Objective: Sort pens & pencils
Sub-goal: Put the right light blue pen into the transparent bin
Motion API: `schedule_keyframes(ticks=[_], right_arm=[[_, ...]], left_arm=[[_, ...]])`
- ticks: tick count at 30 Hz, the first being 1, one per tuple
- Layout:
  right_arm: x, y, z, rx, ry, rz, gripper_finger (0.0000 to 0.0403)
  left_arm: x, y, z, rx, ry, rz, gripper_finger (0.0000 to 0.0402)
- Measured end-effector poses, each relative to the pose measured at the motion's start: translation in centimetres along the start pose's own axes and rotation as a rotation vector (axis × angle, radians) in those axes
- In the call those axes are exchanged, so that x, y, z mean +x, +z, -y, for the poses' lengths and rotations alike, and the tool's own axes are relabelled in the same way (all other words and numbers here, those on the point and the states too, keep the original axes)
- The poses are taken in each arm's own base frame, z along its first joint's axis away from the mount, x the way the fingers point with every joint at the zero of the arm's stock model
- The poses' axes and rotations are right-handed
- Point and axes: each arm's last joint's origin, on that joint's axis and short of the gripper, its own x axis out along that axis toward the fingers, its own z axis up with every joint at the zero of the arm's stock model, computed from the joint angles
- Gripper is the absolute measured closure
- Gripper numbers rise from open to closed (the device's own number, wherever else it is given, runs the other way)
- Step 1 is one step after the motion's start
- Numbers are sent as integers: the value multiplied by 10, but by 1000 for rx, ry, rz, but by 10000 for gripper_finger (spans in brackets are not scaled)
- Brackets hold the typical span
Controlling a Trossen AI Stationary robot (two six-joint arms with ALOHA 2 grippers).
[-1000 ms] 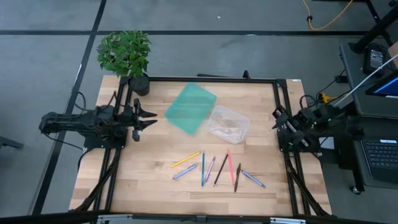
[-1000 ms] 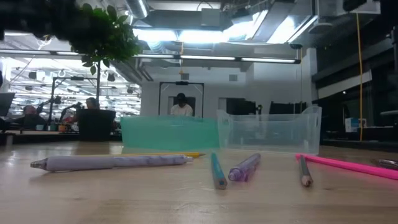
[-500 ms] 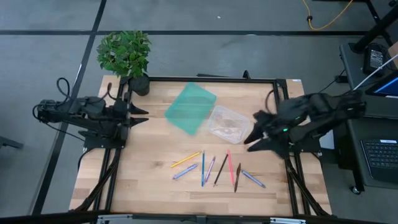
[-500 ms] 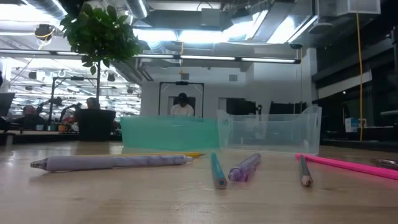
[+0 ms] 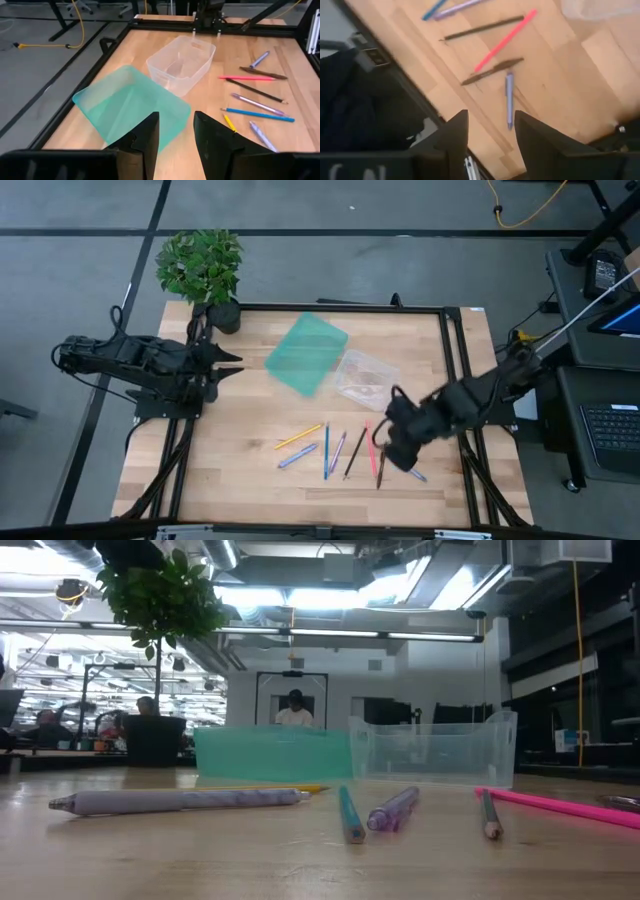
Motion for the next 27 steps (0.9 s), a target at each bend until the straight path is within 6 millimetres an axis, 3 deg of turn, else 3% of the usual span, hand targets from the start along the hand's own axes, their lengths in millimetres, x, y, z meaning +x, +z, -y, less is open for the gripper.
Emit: schedule_keyframes(ticks=[11, 27], right_arm=[[45, -51, -28, 255, -230, -14, 241], [95, -55, -48, 313, -371, -21, 241]], left_arm=[[0, 0, -2, 29, 80, 12, 286], [0, 0, -3, 30, 111, 14, 286]])
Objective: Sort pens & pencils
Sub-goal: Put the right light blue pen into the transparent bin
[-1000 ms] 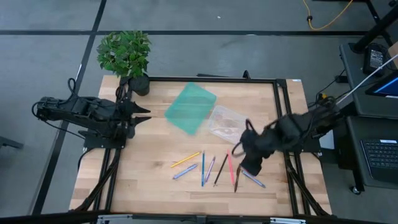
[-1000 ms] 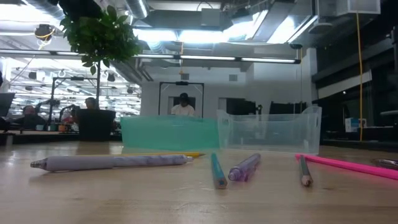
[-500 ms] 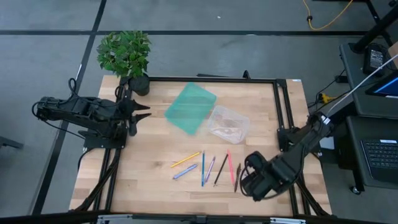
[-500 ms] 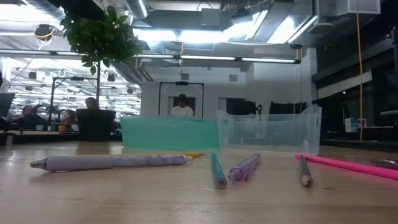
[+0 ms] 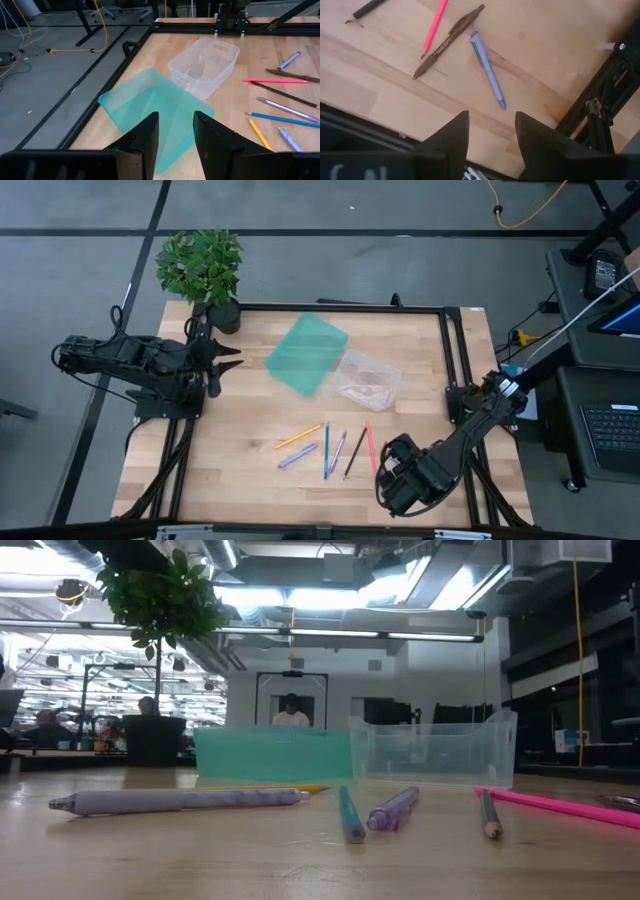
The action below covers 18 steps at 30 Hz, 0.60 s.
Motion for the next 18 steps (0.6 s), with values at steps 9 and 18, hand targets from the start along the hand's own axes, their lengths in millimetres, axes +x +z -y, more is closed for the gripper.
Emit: schedule_keyframes(ticks=[9, 18], right_arm=[[13, -2, -9, -13, -46, 9, 241], [48, -5, -6, -49, -142, -49, 241]], left_arm=[[0, -5, -1, -6, 6, -47, 286], [0, -7, 0, -51, -30, -66, 286]])
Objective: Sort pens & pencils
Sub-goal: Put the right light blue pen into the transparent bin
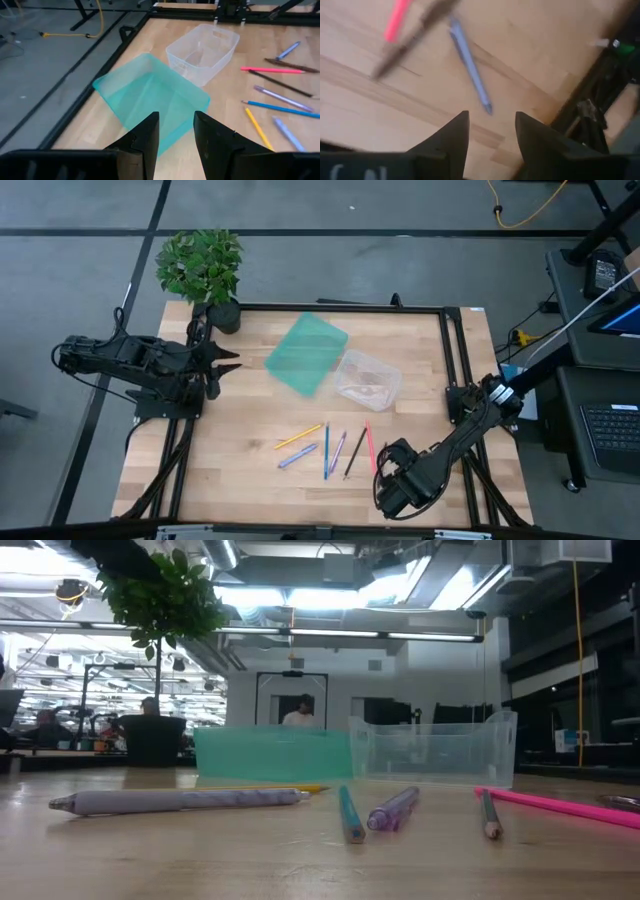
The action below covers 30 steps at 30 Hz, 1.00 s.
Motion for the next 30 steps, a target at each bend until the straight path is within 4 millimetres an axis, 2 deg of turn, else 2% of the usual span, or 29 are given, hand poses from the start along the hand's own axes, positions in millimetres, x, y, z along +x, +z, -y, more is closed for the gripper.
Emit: schedule_keyframes(ticks=[4, 8, 17, 22, 30], right_arm=[[26, 1, 0, -47, -40, -26, 241], [43, 3, 0, -100, -52, -19, 241], [62, 7, -8, -138, 36, -15, 241], [66, 8, -10, -140, 61, 45, 241], [78, 9, -13, -142, 106, 46, 241]], left_arm=[[0, 0, 1, -7, -28, -5, 286], [0, 0, 1, -7, -29, -6, 286], [0, -3, 1, -43, -34, -34, 286], [0, -4, 2, -66, -82, -51, 286], [0, -6, 2, -81, -82, -75, 286]])
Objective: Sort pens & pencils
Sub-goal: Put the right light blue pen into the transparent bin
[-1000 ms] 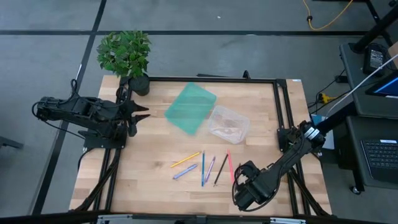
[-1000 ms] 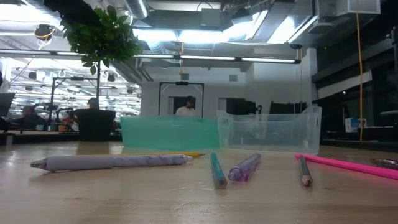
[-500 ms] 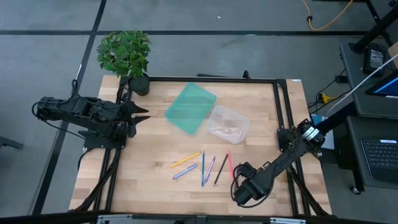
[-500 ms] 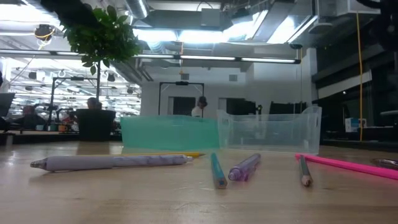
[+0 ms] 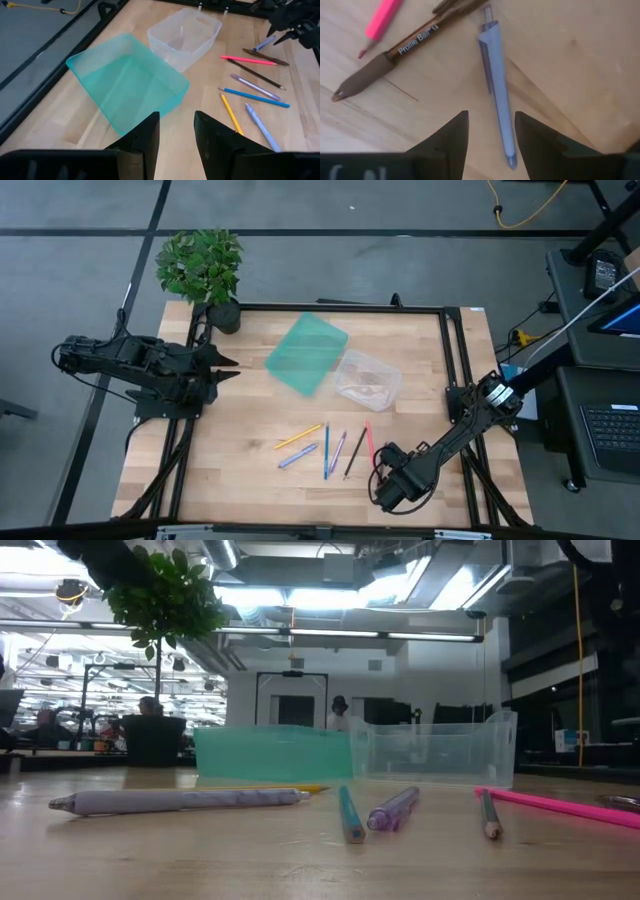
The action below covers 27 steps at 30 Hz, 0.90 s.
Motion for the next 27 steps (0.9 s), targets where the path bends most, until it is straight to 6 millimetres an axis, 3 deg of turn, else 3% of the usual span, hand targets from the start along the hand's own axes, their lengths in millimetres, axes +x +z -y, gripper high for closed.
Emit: schedule_keyframes(ticks=[27], right_arm=[[20, 0, 5, -4, 15, -3, 241]], left_arm=[[0, 0, 0, 3, 6, 3, 286]])
